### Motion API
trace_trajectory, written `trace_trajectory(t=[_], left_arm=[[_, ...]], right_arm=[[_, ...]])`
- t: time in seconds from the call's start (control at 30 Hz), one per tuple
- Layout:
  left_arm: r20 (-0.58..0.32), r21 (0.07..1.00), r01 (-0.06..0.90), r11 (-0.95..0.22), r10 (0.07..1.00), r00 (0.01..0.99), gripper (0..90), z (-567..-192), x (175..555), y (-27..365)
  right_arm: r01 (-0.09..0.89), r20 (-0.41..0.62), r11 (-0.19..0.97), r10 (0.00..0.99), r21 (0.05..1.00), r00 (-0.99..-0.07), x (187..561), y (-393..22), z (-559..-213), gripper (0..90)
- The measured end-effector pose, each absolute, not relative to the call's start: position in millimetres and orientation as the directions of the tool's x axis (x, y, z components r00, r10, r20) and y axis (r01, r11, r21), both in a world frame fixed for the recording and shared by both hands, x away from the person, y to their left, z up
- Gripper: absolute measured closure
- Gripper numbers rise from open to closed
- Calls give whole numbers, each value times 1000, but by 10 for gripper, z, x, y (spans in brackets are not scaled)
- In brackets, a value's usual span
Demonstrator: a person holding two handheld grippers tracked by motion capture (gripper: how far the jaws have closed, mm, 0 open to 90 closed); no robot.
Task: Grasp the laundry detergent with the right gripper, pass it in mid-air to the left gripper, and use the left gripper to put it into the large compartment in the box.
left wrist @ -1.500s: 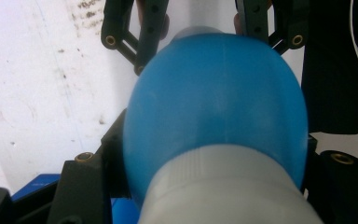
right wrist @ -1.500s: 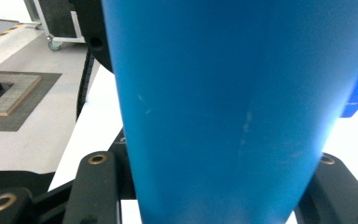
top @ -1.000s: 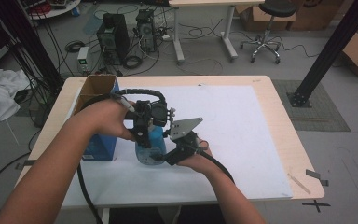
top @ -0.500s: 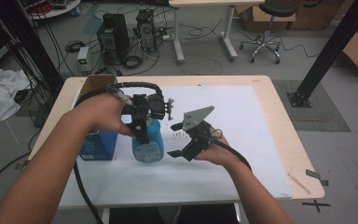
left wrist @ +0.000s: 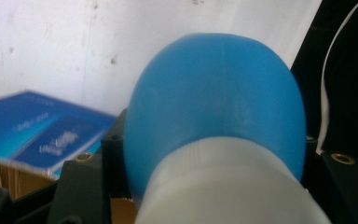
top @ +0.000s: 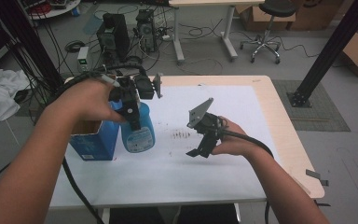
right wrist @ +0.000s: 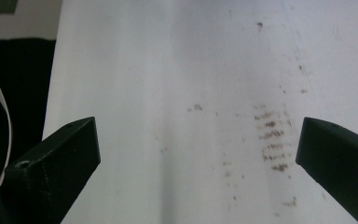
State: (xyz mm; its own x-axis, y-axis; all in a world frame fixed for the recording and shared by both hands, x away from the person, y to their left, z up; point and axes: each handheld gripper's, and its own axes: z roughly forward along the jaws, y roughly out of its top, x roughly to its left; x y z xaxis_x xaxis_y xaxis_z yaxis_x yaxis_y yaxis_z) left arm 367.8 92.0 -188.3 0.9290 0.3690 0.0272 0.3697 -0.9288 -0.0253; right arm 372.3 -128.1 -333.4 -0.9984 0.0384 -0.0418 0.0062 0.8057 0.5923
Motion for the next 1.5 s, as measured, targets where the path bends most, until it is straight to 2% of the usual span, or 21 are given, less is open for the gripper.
trace_trajectory(t=[0.1, 0.13, 0.17, 0.2, 0.27, 0.43, 0.57, 0.8, 0.97, 1.0, 1.17, 1.27, 1.5], left_arm=[[28, -19, 457, -890, 456, 890, 385, -1771, 3711, 981], [28, -19, 457, -890, 456, 890, 385, -1771, 3711, 981], [32, -10, 511, -860, 511, 859, 385, -1693, 3736, 1027], [32, -10, 511, -860, 511, 859, 385, -1693, 3736, 1027], [32, 1, 596, -803, 595, 803, 385, -1574, 3786, 1108], [30, 25, 667, -744, 668, 744, 385, -1414, 3831, 1226], [15, 40, 769, -638, 770, 638, 385, -1238, 3885, 1376], [27, 32, 832, -554, 833, 553, 385, -1054, 3906, 1531], [13, 11, 908, -419, 908, 419, 385, -957, 3973, 1718], [13, 11, 908, -419, 908, 419, 385, -957, 3973, 1718], [-10, 31, 959, -281, 960, 281, 385, -886, 4032, 1942], [-8, 30, 969, -246, 969, 246, 385, -867, 4054, 2012], [6, 44, 996, -82, 997, 82, 385, -855, 4149, 2295]], right_arm=[[1, -51, 836, 34, 549, -998, 3742, -1313, -3282, 0], [1, -51, 836, 34, 549, -998, 3742, -1313, -3282, 0], [-1, -60, 855, 35, 519, -998, 3760, -1340, -3254, 0], [-1, -60, 855, 35, 519, -998, 3760, -1340, -3254, 0], [-4, -74, 873, 37, 487, -997, 3789, -1386, -3234, 0], [8, -71, 895, 44, 447, -996, 3832, -1464, -3239, 0], [6, -69, 916, 36, 401, -997, 3848, -1494, -3251, 0], [-10, -64, 936, 13, 351, -998, 3861, -1486, -3265, 0], [-19, -63, 943, 2, 332, -998, 3880, -1480, -3261, 0], [-19, -63, 943, 2, 332, -998, 3880, -1480, -3261, 0], [-30, -59, 946, -11, 323, -998, 3891, -1479, -3270, 0], [-29, -57, 950, -12, 311, -998, 3897, -1481, -3292, 0], [-25, -52, 952, -9, 306, -999, 3913, -1508, -3297, 0]])
